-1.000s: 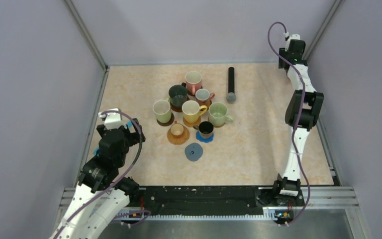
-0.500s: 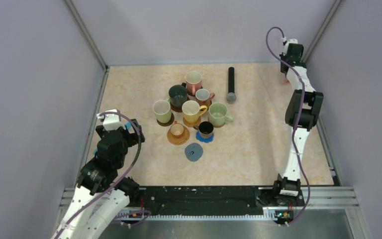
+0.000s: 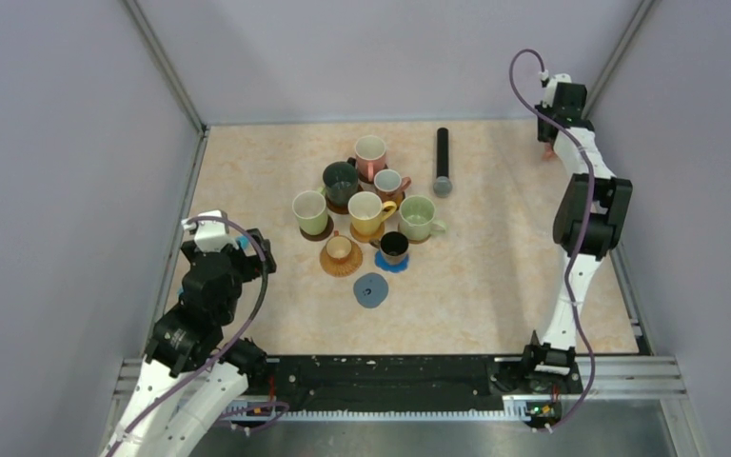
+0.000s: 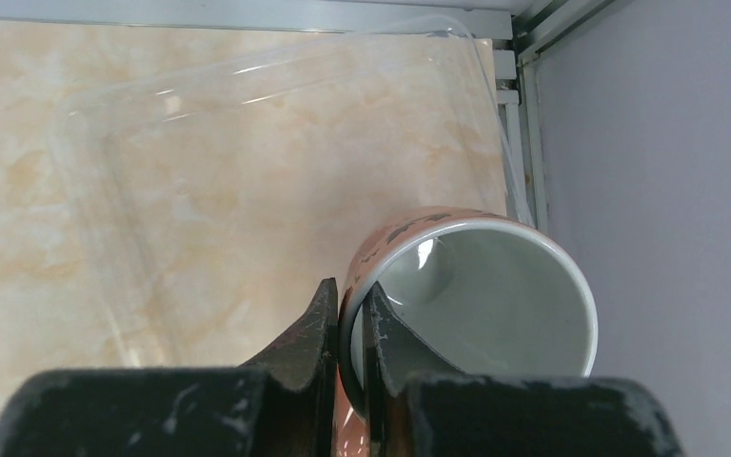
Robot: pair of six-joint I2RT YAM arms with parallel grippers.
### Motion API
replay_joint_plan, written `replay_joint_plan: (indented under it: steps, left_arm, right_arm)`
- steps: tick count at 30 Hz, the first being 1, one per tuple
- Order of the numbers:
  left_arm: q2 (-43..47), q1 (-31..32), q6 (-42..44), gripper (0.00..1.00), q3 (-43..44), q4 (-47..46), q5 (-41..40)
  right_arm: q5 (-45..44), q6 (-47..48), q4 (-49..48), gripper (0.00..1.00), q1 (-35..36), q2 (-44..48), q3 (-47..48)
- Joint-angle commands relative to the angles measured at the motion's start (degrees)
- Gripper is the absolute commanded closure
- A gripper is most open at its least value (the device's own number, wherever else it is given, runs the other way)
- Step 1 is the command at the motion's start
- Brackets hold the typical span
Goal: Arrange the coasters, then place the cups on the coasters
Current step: Pick up the cup from the tray, then place the cup on the coaster.
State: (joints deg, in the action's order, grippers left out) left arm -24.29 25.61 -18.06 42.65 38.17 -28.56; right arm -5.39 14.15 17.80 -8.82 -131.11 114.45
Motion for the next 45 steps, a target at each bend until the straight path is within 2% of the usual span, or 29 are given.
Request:
replay_joint_plan:
  steps: [1,11,16,22,30,35,39,45]
  left_arm:
    - [0.70,0.03,-0.14,0.01,0.77,-2.36,-0.55]
    - [0.74,-0.03,-0.13,0.01,1.11,-1.74,-1.47]
    - [1.47,0.00,-0.03,0.01,0.94,-1.78,-2.15]
    - [1.49,0.04,-0.22,0.01,0.95,-1.70,-1.54]
    - [0.92,0.05,0.04,0.01,0.95,-1.85,-0.41]
    - [0.58,0.01,0.13,0.01,1.01,-1.88,0.09]
    - [0.42,0.00,0.20,0.01,1.00,-1.87,0.26]
    - [0.73,0.04,0.22,0.01,0.95,-1.87,0.09]
  right_arm:
    - [2.77,-2.57,-7.04,1.00,0.36,14.00,-5.46]
    - [7.59,-12.19,-11.08,1.00,1.54,30.42,-20.72]
    - [9.28,-16.21,-9.28,1.00,3.63,36.52,-26.14]
    - [11.27,-16.24,-5.92,1.00,8.39,43.71,-31.29]
    - [13.07,-15.62,-2.18,1.00,17.66,55.71,-38.23]
    - [14.61,-14.51,-0.41,1.00,25.93,61.42,-41.25]
    - [19.69,-8.44,-1.18,1.00,33.02,65.13,-44.78]
    - [24.71,-4.52,0.77,1.00,42.88,66.89,-45.55]
